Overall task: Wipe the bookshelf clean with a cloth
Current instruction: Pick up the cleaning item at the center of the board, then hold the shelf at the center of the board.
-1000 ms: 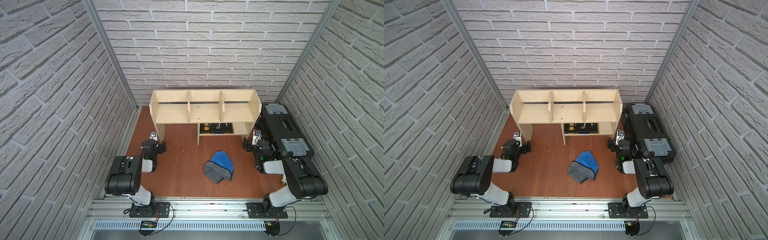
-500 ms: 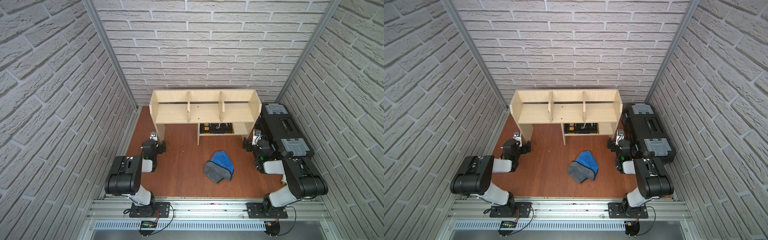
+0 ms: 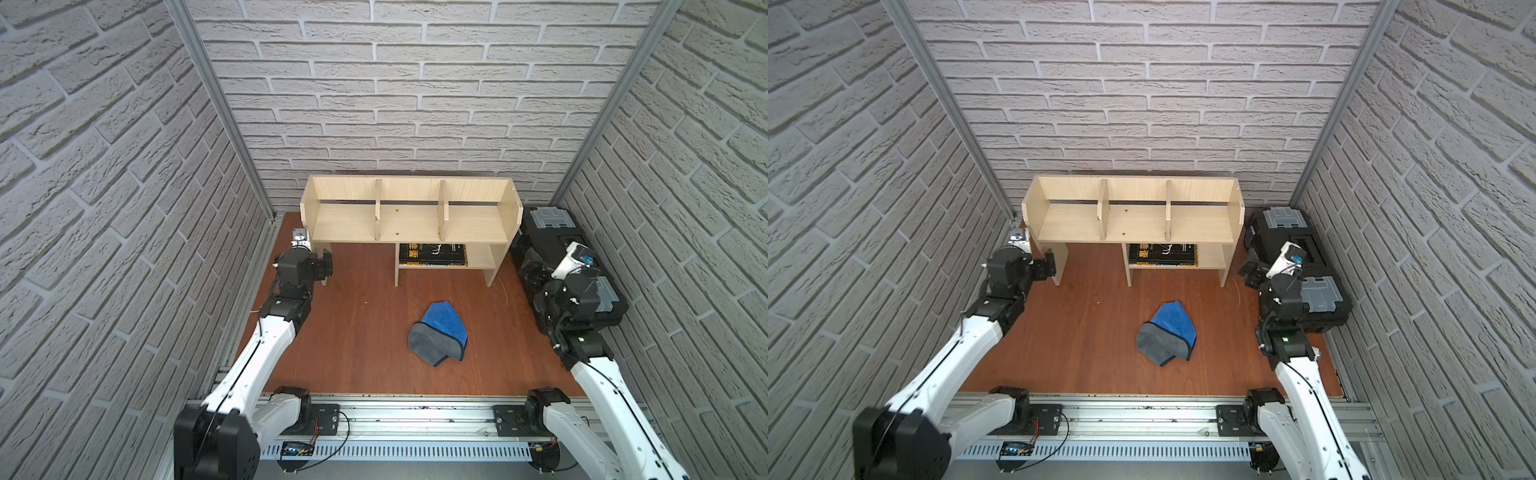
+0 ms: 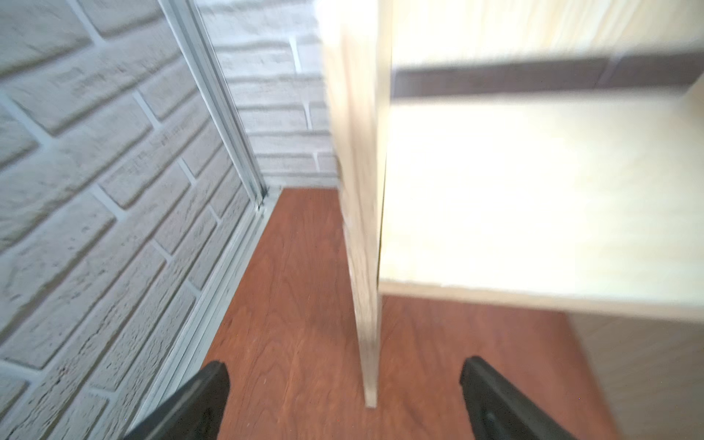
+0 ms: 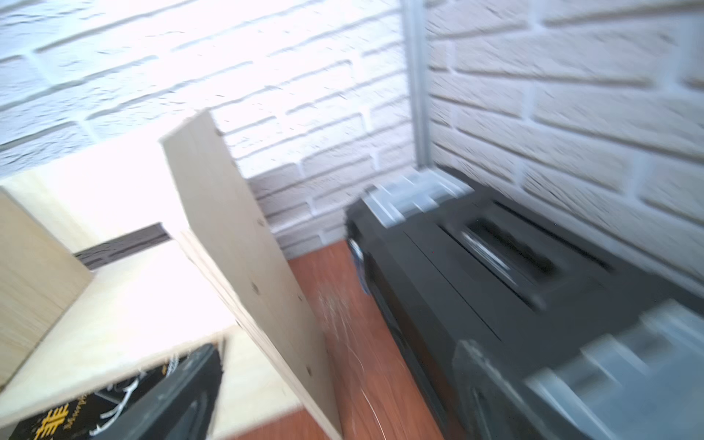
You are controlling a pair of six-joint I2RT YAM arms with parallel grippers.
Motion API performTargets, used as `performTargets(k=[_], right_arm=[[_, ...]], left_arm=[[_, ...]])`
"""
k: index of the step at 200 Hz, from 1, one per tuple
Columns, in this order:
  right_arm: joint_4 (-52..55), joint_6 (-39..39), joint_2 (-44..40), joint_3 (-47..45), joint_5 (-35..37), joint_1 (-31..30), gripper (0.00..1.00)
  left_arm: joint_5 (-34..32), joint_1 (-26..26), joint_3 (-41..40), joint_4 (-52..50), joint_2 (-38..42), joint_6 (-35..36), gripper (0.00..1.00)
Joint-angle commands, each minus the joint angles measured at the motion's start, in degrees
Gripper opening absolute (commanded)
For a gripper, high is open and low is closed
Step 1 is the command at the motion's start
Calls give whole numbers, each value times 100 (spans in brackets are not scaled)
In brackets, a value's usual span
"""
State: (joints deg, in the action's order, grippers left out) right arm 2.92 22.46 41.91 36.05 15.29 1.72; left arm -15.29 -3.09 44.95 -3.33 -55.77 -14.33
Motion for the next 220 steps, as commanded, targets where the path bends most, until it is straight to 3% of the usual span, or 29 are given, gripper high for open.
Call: performTargets(k=[1,12,28,33,53,71,80,91,110,127,153,170,182,200,220], right_arm=[[2619,678,433,181,-553,-144,89],[3290,605,599,513,-441,-686,89],[4008,890,814,850,167,-1948,89],[4096,1061,878,904,268,-2345,97],[4033,2080,1239,1010,763,-3829,100],[2924,2336,1284,589,1100,-4665,100],[2049,2483,1213,158,1034,-4797,100],[1223,2368,1485,-32,90,-4698,100],[2010,2099,3013,949,-215,-4935,89],[2101,2095,3967,1236,-65,-5291,88],[1989,2459,4488,1083,-79,-5601,88],[2059,2607,4630,1022,99,-5870,88],[2099,2639,4787,998,151,-5984,88],[1955,2736,5003,846,169,-5991,71],[1532,2701,5055,671,143,-5990,25]], left_arm=[[464,-111,-279,-2031,612,-1335,98],[333,-258,-390,-2422,1037,-1562,98],[323,-442,-457,-2725,1673,-1660,98],[284,-480,-428,-2799,1791,-1709,98],[339,-521,-60,-2940,1794,-1865,98],[612,-526,482,-2943,1477,-1909,98],[711,-522,843,-3037,1182,-1936,99],[721,-517,1294,-3159,954,-1926,98],[788,-508,1938,-3289,633,-1814,98],[827,-511,2274,-3366,463,-1771,98],[677,-399,2691,-3564,338,-1690,98],[722,-18,3101,-3739,147,-1597,98],[1099,343,3359,-3822,-146,-1502,98],[1678,772,3692,-3933,-711,-1453,98],[1654,846,3621,-3415,-984,-1203,98]])
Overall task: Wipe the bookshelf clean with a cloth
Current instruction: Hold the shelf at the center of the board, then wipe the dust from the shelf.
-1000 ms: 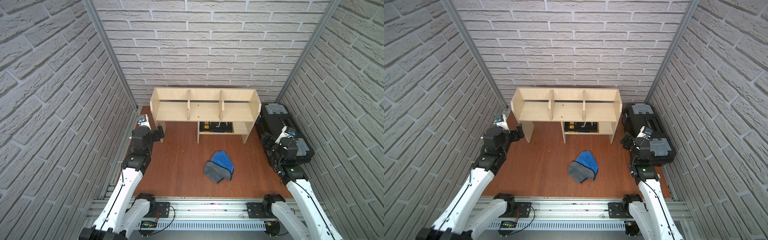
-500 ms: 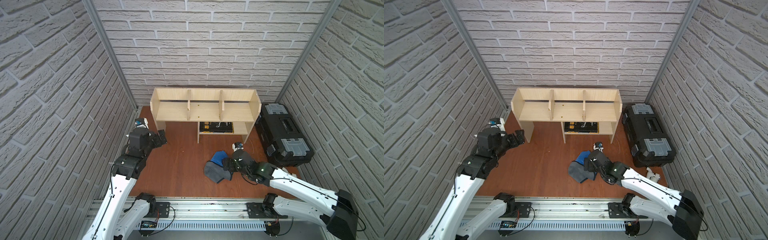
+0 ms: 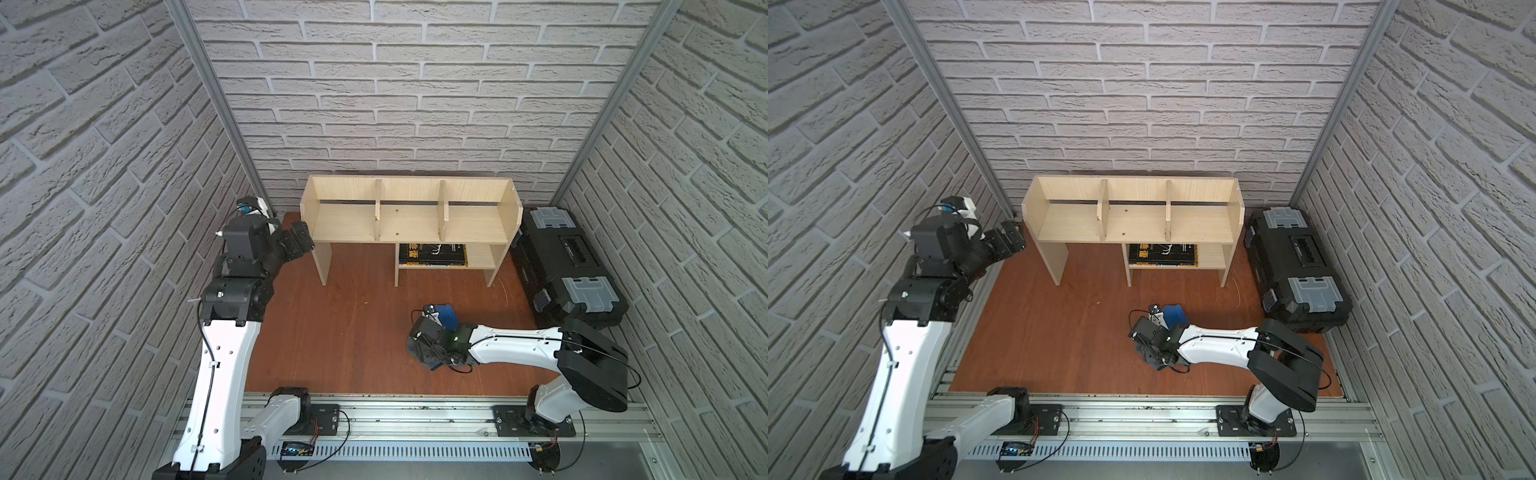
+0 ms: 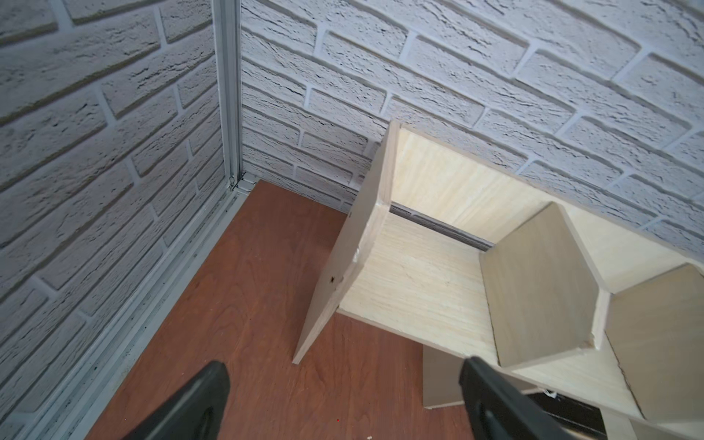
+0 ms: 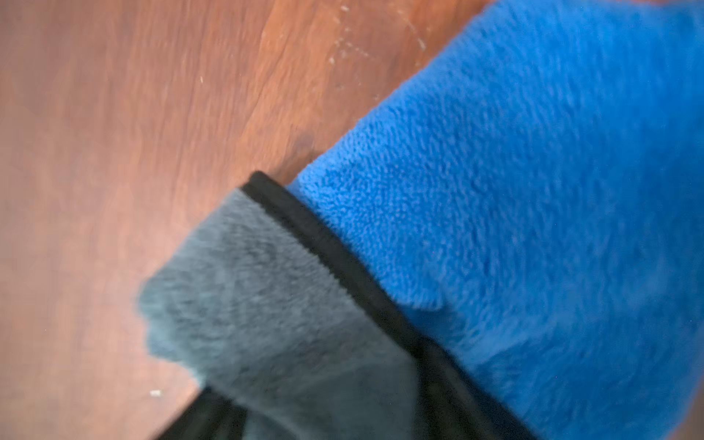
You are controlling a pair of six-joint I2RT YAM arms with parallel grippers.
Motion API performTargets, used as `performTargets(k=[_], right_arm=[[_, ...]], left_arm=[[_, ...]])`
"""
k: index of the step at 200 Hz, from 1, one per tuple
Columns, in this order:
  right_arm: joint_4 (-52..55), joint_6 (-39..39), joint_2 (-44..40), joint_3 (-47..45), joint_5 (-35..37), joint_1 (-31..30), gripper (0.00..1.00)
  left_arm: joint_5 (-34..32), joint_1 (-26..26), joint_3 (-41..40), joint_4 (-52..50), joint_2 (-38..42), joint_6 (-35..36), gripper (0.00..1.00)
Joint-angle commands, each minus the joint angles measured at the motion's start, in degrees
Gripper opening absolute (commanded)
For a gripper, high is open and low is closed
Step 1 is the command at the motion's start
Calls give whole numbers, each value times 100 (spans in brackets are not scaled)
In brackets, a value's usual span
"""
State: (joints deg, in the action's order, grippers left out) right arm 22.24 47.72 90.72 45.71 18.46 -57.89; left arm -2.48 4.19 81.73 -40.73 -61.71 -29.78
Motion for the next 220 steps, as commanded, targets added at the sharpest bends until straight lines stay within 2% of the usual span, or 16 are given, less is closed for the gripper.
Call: performTargets(k=[1,9,12,37,59,75,88,102,119,143,160,183,220], right_arm=[[-411,166,174,-302,-179,-30,23],[-505,97,145,-297,-174,-38,5],[-524,75,121,-293,-157,-38,3],[-750,-237,-592,-405,276,-200,3],[-950,-597,-1443,-494,621,-266,3],[-1190,-839,-1851,-515,823,-262,3],[-1384,-968,-1943,-439,1189,-259,3],[-1955,-1364,-1786,-274,1514,-253,3],[-2128,-1951,-1277,405,1738,-249,3],[-1764,-2565,-441,1759,2011,-162,2],[-1697,-2654,-160,2396,1929,89,3],[-1942,-2812,7,2731,1572,482,3],[-2336,-2992,590,2794,1573,744,3]], left_arm=[[372,122,-77,366,-392,355,98],[355,129,-263,752,-387,403,98],[346,121,-329,892,-386,423,98],[217,118,-849,1911,-564,431,98],[173,126,-959,2328,-850,569,93],[510,119,-1006,2706,-1092,594,76],[509,-10,-924,2744,-1324,638,65],[280,-305,-863,2772,-1472,957,57],[-128,-593,-913,2811,-1521,1233,50],[-295,-641,-1015,2838,-1494,1229,33],[-409,-638,-1013,2800,-1443,1281,24],[-515,-659,-1015,2748,-1393,1358,16],[-804,-667,-1083,2688,-1326,1441,6]])
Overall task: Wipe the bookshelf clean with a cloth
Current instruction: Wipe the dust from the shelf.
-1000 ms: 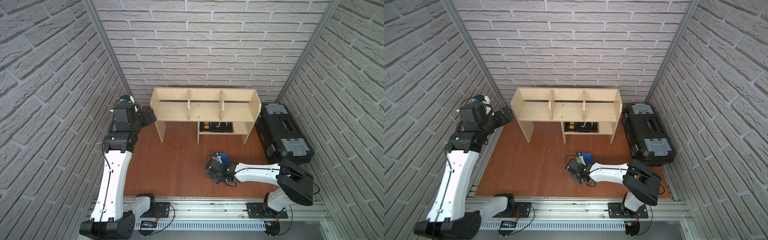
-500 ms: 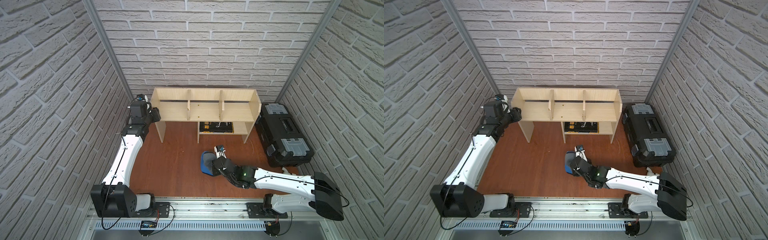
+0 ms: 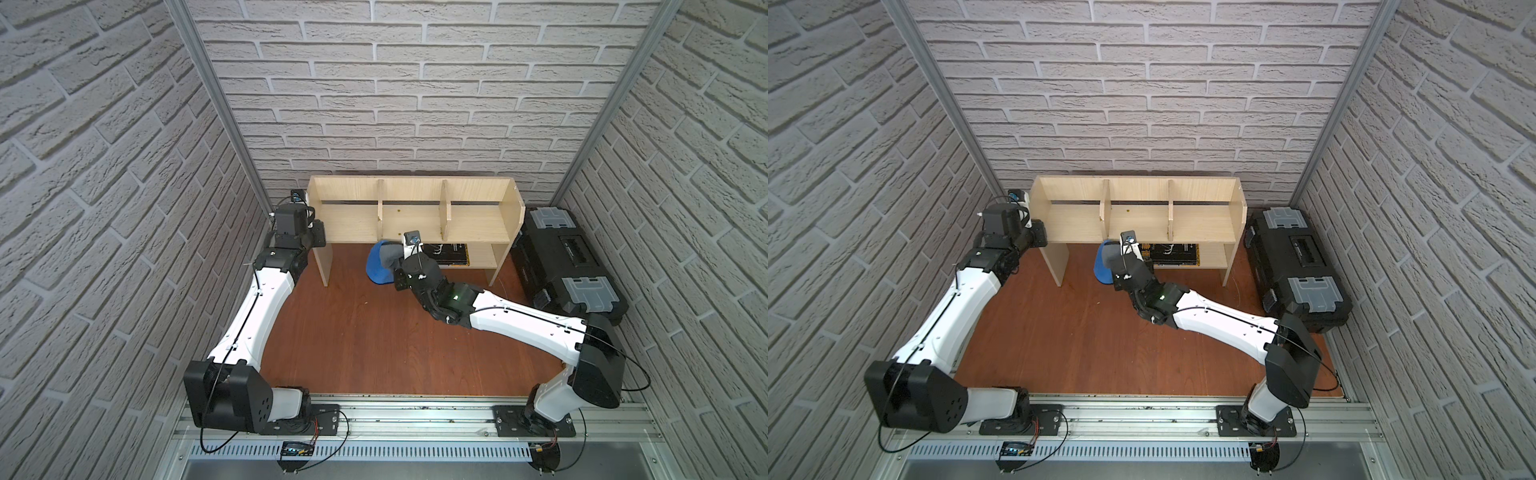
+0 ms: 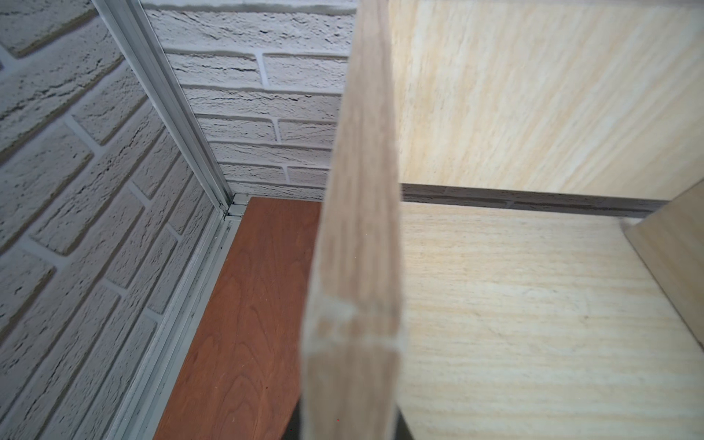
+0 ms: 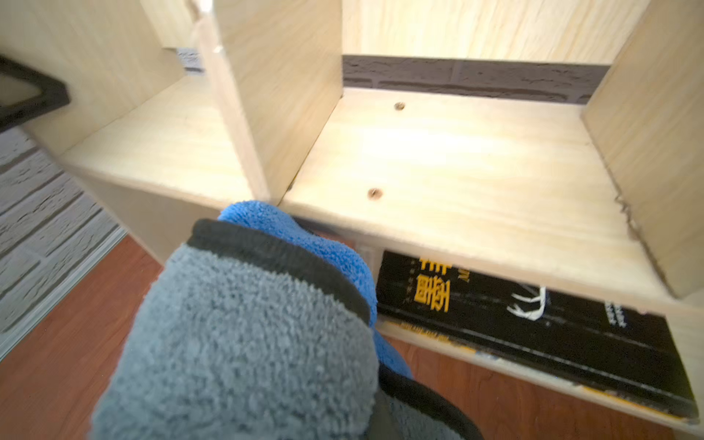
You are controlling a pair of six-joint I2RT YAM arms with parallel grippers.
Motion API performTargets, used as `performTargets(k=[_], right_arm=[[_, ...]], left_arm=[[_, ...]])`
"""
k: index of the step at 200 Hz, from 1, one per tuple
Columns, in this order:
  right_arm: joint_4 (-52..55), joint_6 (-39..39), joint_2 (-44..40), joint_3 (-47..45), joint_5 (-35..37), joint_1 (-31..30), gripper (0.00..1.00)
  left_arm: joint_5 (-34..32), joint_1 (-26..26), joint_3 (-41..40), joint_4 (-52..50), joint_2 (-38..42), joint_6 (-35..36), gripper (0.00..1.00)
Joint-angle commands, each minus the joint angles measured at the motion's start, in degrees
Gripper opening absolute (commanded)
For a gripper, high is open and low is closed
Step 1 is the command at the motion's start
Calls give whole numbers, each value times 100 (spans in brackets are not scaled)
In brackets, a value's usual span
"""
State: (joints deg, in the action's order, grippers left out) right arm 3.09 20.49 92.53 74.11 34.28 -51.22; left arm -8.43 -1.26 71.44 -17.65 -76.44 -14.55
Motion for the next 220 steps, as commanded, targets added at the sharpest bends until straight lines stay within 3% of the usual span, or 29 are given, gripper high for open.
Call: performTargets(k=[1,62,106,133,187,220], right_arm=[[-440,-275,416,-59,-18,77,3],[-817,103,780,-696,-528,120,3],[-574,-608,204,98,-134,119,3],[-318,-678,348,424,-96,254,3],[-923,199,669,-933,-598,284,3],[-797,160,489,-1000,-894,279,3]], left_arm=[[-215,-126,-52,382,152,-79,6],[-222,37,-86,387,137,-48,0],[-45,97,-86,393,81,-31,0],[-54,95,-143,446,121,16,0],[-35,102,-209,489,141,35,0],[-39,126,-234,508,156,30,0]])
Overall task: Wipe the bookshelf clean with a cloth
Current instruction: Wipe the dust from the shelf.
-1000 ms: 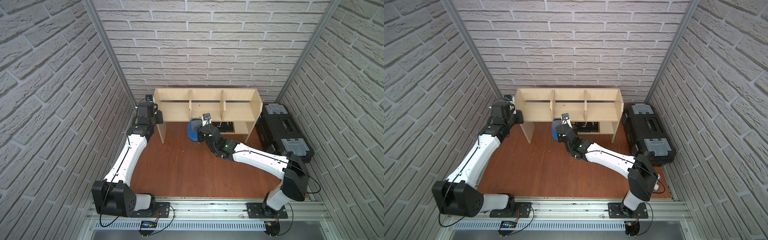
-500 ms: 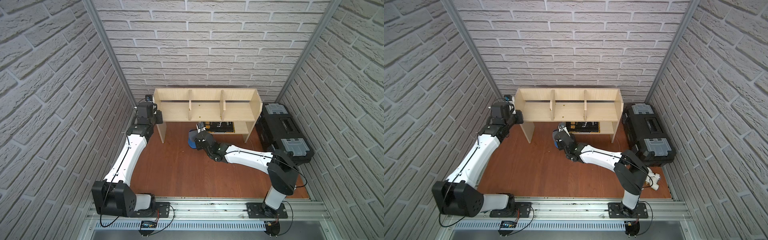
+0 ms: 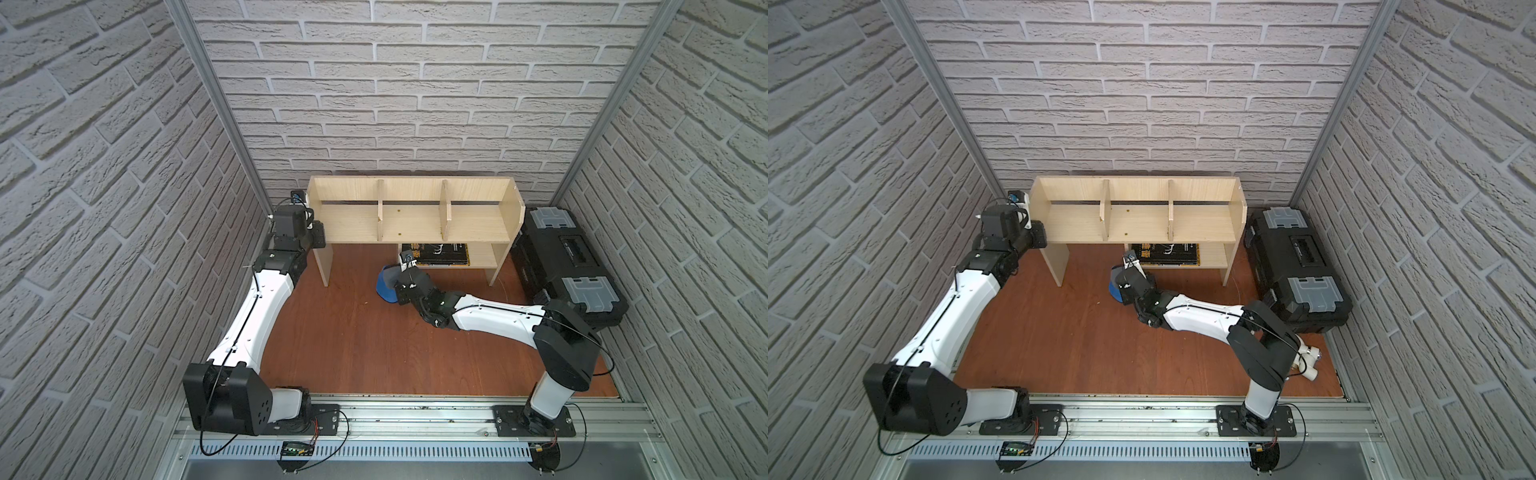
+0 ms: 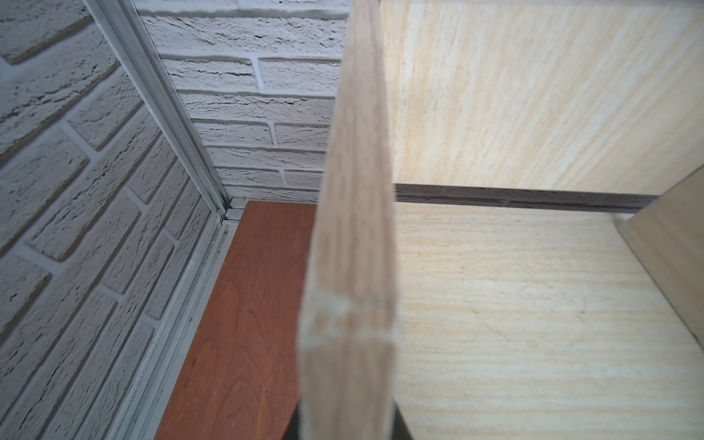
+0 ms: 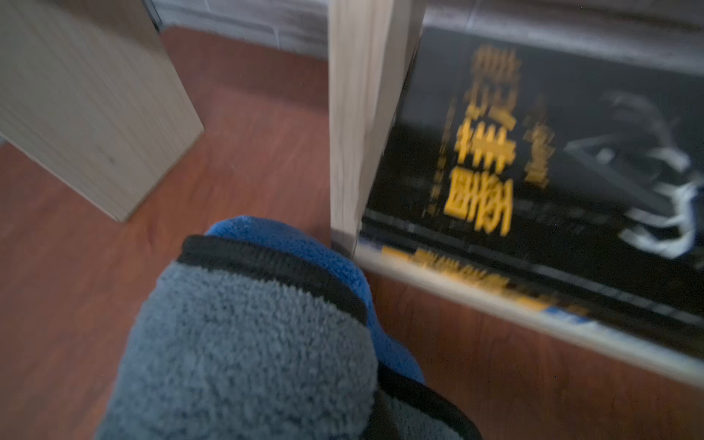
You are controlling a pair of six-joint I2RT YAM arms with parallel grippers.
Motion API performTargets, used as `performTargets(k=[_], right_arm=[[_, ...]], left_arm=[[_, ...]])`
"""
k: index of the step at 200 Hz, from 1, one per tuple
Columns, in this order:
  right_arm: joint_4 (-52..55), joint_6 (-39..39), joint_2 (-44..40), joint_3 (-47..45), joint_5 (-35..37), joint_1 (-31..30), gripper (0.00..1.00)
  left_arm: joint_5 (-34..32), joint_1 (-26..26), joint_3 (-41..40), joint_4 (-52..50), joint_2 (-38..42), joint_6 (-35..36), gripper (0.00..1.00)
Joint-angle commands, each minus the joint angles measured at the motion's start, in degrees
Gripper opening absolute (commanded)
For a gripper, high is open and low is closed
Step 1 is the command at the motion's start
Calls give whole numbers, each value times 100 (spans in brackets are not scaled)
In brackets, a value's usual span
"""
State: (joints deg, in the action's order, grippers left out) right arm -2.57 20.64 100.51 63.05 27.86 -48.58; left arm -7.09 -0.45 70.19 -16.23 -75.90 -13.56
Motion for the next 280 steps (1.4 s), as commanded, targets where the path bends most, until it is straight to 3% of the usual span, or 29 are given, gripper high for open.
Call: performTargets(k=[1,48,105,125,141,179,210,241,266,280], right_arm=[[-215,130,-320,109,-266,15,3],[117,108,-813,-345,399,220,2],[321,246,-2390,-1794,285,1721,2],[448,266,-2803,-2011,-34,2400,3],[514,168,-2914,-1970,-254,2611,3],[455,367,-2507,-1688,-1055,2318,3],[-6,675,-2054,-1566,-909,1575,3],[-43,731,-1202,-762,-878,903,3],[-35,546,-595,-146,-1183,709,3],[193,576,-467,-3,-936,780,3]], left_arm=[[-175,49,-110,366,106,-73,0],[-185,76,-146,401,131,-81,0],[-64,115,-164,435,121,-90,0],[-14,113,-169,451,111,-101,0],[40,113,-181,469,94,-104,0],[46,107,-190,477,97,-86,0],[33,111,-218,494,87,-68,0],[41,112,-208,497,65,-68,0],[-27,125,-226,494,70,-26,0],[-44,157,-234,503,74,-15,0]])
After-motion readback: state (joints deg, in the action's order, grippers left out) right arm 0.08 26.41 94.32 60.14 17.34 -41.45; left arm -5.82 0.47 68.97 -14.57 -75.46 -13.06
